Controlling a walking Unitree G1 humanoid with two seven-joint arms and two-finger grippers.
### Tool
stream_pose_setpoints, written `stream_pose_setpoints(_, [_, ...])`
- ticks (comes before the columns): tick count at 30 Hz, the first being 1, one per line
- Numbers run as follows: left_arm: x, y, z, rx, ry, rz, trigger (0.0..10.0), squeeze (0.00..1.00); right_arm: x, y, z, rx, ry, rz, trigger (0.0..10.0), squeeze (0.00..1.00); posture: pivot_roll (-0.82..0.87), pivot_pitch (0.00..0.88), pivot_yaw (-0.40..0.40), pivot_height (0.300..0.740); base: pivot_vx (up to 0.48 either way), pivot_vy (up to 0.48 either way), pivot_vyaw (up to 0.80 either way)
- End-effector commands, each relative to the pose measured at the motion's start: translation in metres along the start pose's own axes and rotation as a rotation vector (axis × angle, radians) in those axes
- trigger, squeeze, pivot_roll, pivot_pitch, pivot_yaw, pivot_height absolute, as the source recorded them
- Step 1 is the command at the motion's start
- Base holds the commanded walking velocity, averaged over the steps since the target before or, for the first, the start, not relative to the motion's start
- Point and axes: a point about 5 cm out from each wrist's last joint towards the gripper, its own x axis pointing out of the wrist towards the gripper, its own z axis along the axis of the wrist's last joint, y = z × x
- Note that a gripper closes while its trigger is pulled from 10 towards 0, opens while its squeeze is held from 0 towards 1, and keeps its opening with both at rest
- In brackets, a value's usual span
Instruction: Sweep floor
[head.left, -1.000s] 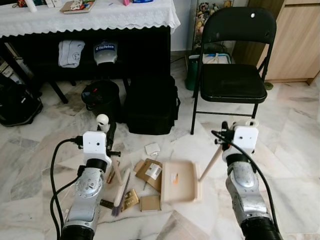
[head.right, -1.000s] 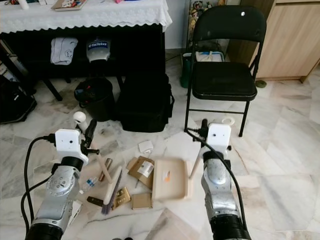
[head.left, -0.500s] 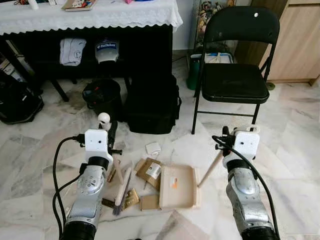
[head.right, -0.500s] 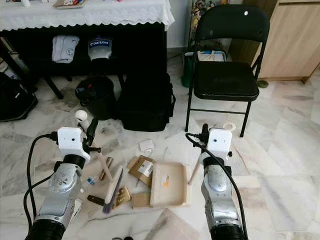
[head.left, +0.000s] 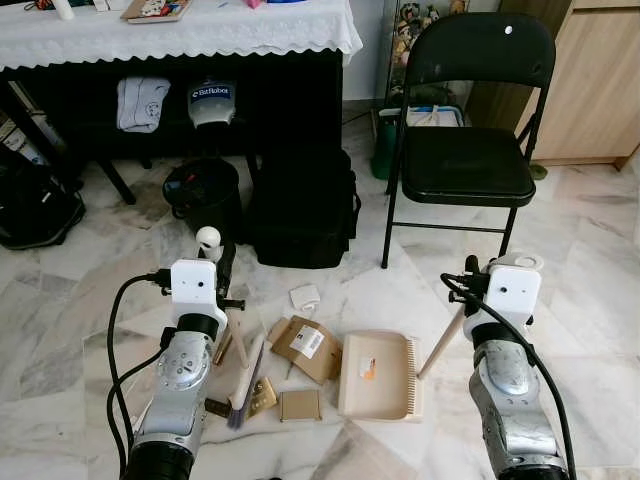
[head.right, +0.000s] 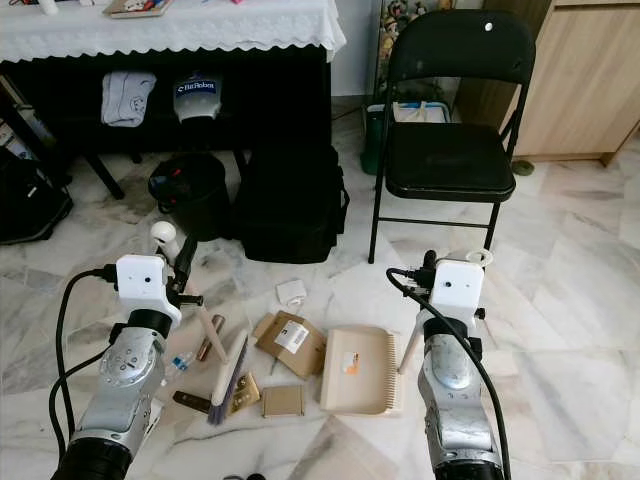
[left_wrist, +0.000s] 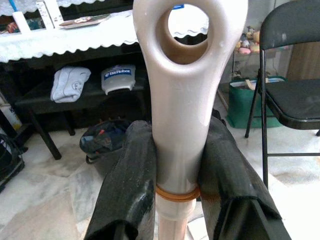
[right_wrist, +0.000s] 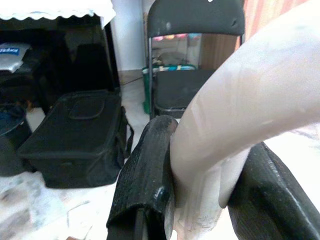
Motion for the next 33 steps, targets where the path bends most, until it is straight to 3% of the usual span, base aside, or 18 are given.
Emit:
stream_pose_setpoints(1, [0.004,0.004,0.006,0.003,-0.038,0.017,10.0,0.0,-0.002,0.006,-0.002,-0.002,0.009,0.018,10.0,0.0,-0.02,0.131,0.059,0.74,0.0,0.0,0.0])
stream_pose_setpoints(10, [0.002,0.004,0.007,0.005,-0.04,0.018,10.0,0.0,0.0,0.013,-0.008,-0.002,0.032,0.043,10.0,0.0,-0.01,0.135,0.059,0.74,0.0,0.0,0.0])
stream_pose_setpoints(24, [-0.002,0.004,0.004,0.002,-0.033,0.018,10.0,0.0,-0.009,0.007,-0.018,-0.012,0.06,0.023,10.0,0.0,-0.01,0.128,0.055,0.74,0.0,0.0,0.0])
stream_pose_setpoints(33, [-0.003,0.003,0.005,-0.001,-0.036,0.02,10.0,0.0,-0.001,0.013,-0.012,-0.008,0.039,0.038,10.0,0.0,-0.01,0.14,0.054,0.74,0.0,0.0,0.0])
